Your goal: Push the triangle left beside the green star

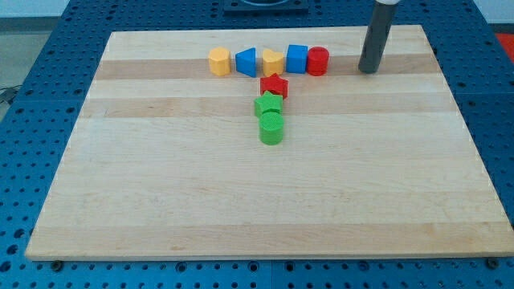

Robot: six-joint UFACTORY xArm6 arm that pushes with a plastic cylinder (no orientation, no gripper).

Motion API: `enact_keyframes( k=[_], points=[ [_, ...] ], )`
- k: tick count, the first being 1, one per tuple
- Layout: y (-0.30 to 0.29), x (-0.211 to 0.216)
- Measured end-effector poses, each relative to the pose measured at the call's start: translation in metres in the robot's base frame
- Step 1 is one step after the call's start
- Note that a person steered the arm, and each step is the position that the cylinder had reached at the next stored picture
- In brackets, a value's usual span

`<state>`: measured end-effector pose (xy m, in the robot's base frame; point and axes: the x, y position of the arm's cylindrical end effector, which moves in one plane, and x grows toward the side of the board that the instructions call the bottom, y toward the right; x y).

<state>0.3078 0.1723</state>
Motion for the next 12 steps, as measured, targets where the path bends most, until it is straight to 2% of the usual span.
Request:
enact_keyframes(
  k=[1,2,3,5,6,7,8,10,12],
  points=[
    [0.000,-0.001],
    [-0.027,-0.058],
    [-0.033,-0.061],
    [-0.104,-0.113],
    [-0.105,-0.115],
    [-0.147,-0.099],
    [-0.148,-0.099],
    [-0.196,-0.075],
    [-0.201,0.005]
  ],
)
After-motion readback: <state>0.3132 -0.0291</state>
